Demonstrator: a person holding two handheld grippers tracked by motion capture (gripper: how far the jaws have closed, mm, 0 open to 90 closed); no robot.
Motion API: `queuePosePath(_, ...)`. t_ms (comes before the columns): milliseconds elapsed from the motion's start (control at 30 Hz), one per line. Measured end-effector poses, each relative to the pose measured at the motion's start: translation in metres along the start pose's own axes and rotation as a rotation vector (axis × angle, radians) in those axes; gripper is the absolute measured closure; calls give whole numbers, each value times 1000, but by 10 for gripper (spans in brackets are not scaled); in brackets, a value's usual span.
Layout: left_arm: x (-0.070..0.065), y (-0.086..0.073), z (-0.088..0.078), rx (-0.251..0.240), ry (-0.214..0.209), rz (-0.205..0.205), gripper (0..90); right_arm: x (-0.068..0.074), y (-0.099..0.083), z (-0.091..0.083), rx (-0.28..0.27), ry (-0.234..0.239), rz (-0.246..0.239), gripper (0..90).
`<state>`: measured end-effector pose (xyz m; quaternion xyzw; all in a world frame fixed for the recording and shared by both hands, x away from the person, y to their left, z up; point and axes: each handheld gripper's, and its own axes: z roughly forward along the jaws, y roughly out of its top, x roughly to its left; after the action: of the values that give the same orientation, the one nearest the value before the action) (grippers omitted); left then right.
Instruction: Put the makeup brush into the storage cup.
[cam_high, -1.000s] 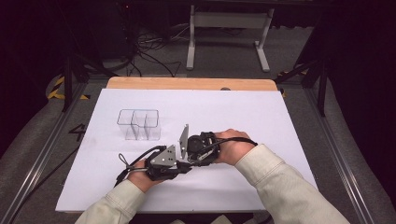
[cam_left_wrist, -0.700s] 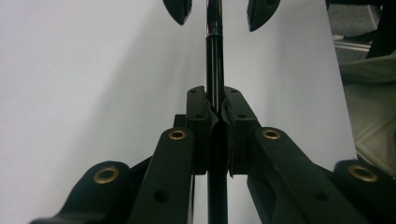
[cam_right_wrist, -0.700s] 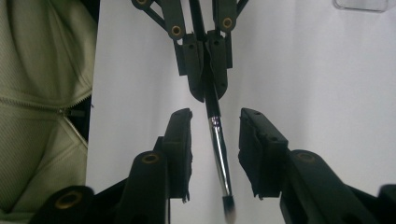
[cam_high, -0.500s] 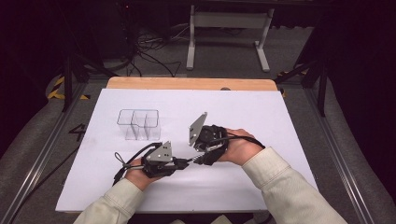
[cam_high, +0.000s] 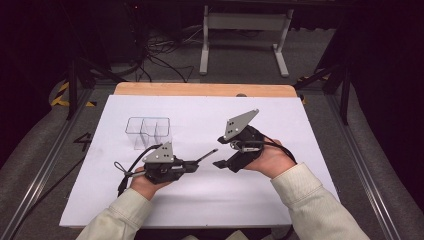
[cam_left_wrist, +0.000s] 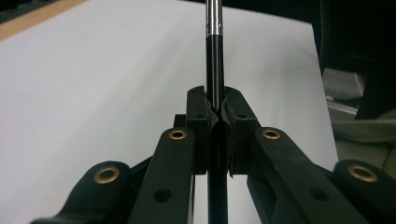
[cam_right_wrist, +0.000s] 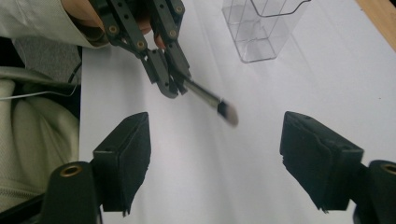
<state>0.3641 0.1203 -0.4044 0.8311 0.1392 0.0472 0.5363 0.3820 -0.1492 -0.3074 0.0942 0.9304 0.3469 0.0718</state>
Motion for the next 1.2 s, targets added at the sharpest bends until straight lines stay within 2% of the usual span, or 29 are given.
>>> queuePosePath(200, 5, 4, -15, -73, 28, -16, 831, -2, -16, -2, -51, -9, 43, 210)
queuePosePath(233, 5, 4, -15, -73, 28, -16, 831, -2, -16, -2, -51, -9, 43, 210)
queuePosePath(433, 12, 7, -29, -153, 52, -55, 830, -3, -36, -6, -122, -23, 103, 185)
queuePosePath(600, 12, 8, -37, -186, 87, -58, 830, -1, -52, -10, -167, -34, 142, 177)
queuePosePath(633, 12, 8, -37, -186, 87, -58, 829, -1, -52, -10, -167, -34, 142, 177)
queuePosePath(767, 14, 9, -42, -214, 96, -64, 829, -1, -69, -14, -222, -46, 189, 175)
queuePosePath(933, 15, 9, -47, -247, 126, -65, 829, 0, -82, -18, -264, -66, 212, 176)
queuePosePath(1200, 22, 9, -56, -272, 179, -68, 828, 4, -104, -22, -318, -103, 255, 179)
